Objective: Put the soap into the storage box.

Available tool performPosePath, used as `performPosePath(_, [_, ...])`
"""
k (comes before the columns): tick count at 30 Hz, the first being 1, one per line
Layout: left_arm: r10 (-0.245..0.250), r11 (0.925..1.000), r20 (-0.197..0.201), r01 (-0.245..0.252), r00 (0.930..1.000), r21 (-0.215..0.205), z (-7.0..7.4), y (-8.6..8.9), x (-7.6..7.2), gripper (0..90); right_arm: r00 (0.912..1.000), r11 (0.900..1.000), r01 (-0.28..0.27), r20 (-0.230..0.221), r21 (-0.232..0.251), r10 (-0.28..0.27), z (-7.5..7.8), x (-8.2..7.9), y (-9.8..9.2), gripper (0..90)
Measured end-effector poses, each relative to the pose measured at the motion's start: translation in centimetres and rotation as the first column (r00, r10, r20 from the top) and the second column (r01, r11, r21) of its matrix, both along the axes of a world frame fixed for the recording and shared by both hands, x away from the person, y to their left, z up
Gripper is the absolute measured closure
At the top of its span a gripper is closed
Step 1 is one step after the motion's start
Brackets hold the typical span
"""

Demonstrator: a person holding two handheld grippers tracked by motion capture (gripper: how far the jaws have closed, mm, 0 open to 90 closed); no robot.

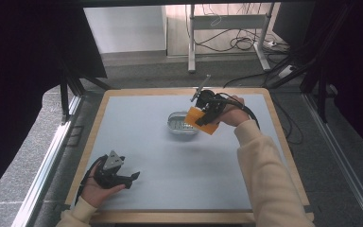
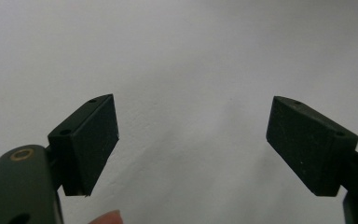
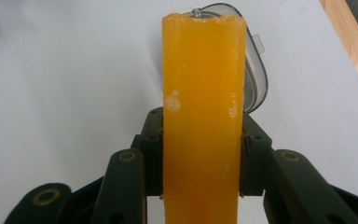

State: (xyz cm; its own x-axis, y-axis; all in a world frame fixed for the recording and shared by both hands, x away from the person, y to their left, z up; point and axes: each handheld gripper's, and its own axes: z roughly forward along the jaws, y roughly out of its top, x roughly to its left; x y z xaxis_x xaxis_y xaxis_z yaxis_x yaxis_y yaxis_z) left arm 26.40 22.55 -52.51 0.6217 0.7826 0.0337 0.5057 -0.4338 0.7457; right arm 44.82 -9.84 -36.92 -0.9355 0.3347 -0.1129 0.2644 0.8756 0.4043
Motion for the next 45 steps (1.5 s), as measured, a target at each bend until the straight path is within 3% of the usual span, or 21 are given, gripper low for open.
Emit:
performPosePath(28, [-0.009, 0.9999, -0.004, 0.009, 1.0000, 0.009, 0.1, 0.0, 0.0, 16.9, 0.9998, 0.997, -0.017, -0.014, -0.072, 0.017, -2.9, 3.3, 2.9, 61.5])
performPosePath(45, [-0.005, 1.0000, -0.004, 0.005, 1.0000, -0.001, 0.0, 0.1, 0.0, 16.9, 0.9994, 0.995, -0.031, -0.016, -0.090, 0.030, -3.0, 4.8, 3.8, 61.6])
